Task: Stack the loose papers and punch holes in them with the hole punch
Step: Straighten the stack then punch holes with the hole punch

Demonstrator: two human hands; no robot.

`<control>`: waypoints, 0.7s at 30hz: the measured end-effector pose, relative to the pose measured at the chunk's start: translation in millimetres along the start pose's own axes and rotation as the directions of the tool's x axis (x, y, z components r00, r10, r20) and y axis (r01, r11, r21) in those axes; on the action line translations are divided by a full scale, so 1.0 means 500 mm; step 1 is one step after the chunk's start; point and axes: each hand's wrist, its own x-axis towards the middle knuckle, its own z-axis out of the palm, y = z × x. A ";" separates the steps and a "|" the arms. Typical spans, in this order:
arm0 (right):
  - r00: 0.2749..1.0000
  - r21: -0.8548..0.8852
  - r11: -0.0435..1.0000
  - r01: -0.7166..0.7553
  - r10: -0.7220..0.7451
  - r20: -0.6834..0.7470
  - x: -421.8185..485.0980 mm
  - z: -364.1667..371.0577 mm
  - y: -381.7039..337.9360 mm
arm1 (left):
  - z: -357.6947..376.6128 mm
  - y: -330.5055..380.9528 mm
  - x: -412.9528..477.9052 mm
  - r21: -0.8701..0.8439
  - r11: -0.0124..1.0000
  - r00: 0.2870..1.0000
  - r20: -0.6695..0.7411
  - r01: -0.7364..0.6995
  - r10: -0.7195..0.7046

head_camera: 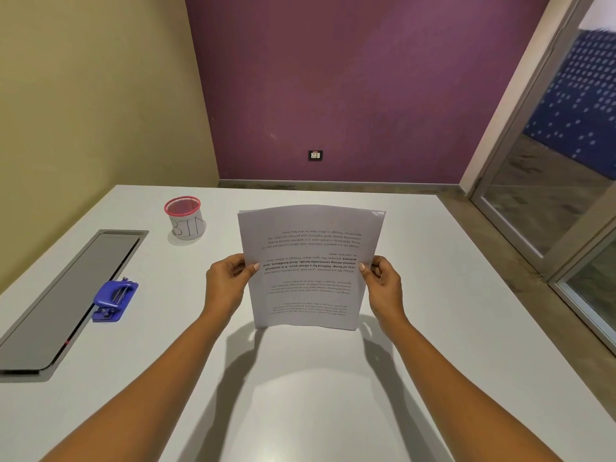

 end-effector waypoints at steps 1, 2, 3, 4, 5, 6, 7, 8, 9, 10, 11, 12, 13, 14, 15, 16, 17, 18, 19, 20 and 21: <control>1.000 0.006 1.000 -0.001 0.001 0.002 -0.001 -0.001 0.002 | 0.000 -0.001 -0.001 0.003 1.000 1.000 0.008 0.002 -0.002; 1.000 0.011 1.000 -0.003 0.003 0.011 -0.003 -0.001 0.004 | 0.001 -0.002 -0.002 0.008 1.000 1.000 0.018 0.004 -0.004; 1.000 0.009 1.000 -0.007 0.006 0.024 -0.005 -0.001 0.006 | 0.002 -0.003 -0.003 0.016 1.000 1.000 0.028 0.005 -0.005; 0.999 0.003 1.000 -0.011 0.011 0.041 -0.007 -0.001 0.008 | 0.004 -0.003 -0.004 0.024 1.000 0.999 0.036 0.005 -0.006; 0.998 -0.007 1.000 -0.016 0.016 0.058 -0.009 0.001 0.009 | 0.007 -0.004 -0.005 0.030 1.000 0.999 0.041 0.008 -0.009; 0.997 -0.014 1.000 -0.020 0.021 0.073 -0.011 0.004 0.008 | 0.010 -0.004 -0.005 0.033 0.999 0.999 0.044 0.012 -0.014; 0.996 -0.022 1.000 -0.022 0.023 0.082 -0.012 0.007 0.008 | 0.015 -0.002 -0.006 0.035 0.999 0.999 0.048 0.017 -0.019; 0.996 -0.025 0.999 -0.023 0.025 0.085 -0.013 0.011 0.007 | 0.018 0.000 -0.006 0.037 0.999 0.998 0.052 0.021 -0.023; 0.996 -0.031 0.999 -0.026 0.029 0.085 -0.013 0.014 0.005 | 0.022 0.002 -0.007 0.042 0.999 0.998 0.055 0.022 -0.024; 0.996 -0.035 0.999 -0.029 0.032 0.085 -0.013 0.017 0.003 | 0.024 0.004 -0.006 0.047 0.999 0.998 0.052 0.019 -0.022; 0.996 -0.043 0.999 -0.030 0.034 0.082 -0.012 0.017 0.001 | 0.025 0.004 -0.005 0.049 0.999 0.999 0.044 0.016 -0.018; 0.996 -0.047 0.998 -0.029 0.032 0.079 -0.012 0.018 0.000 | 0.024 0.004 -0.004 0.048 0.999 0.999 0.033 0.016 -0.017; 0.997 -0.058 0.998 -0.023 0.027 0.069 -0.011 0.019 -0.001 | 0.022 0.003 -0.003 0.045 0.999 1.000 0.021 0.017 -0.018; 0.999 -0.074 0.997 -0.013 0.017 0.050 -0.011 0.018 -0.002 | 0.021 0.002 -0.001 0.038 0.999 1.000 0.007 0.023 -0.023; 1.000 -0.099 0.995 -0.003 0.005 0.019 -0.010 0.017 -0.002 | 0.019 0.001 0.000 0.028 0.999 1.000 -0.009 0.030 -0.030; 1.000 -0.114 0.994 0.001 -0.004 -0.020 -0.008 0.016 -0.001 | 0.017 0.000 0.001 0.013 0.999 0.999 -0.027 0.037 -0.037; 0.998 -0.123 0.992 -0.005 -0.002 -0.061 -0.006 0.013 0.002 | 0.015 0.000 0.002 -0.007 0.999 0.998 -0.045 0.042 -0.042; 0.995 -0.124 0.992 -0.026 0.014 -0.097 -0.004 0.010 0.005 | 0.014 0.000 0.003 -0.032 0.998 0.997 -0.061 0.045 -0.047; 0.991 -0.135 0.989 -0.062 0.045 -0.130 -0.001 0.007 0.008 | 0.012 0.001 0.004 -0.062 0.997 0.996 -0.071 0.046 -0.050; 0.984 -0.149 0.983 -0.109 0.085 -0.159 0.003 0.003 0.010 | 0.011 0.002 0.005 -0.090 0.995 0.995 -0.079 0.050 -0.057; 0.973 -0.169 0.971 -0.167 0.135 -0.185 0.006 -0.002 0.015 | 0.009 0.004 0.006 -0.121 0.991 0.994 -0.084 0.054 -0.064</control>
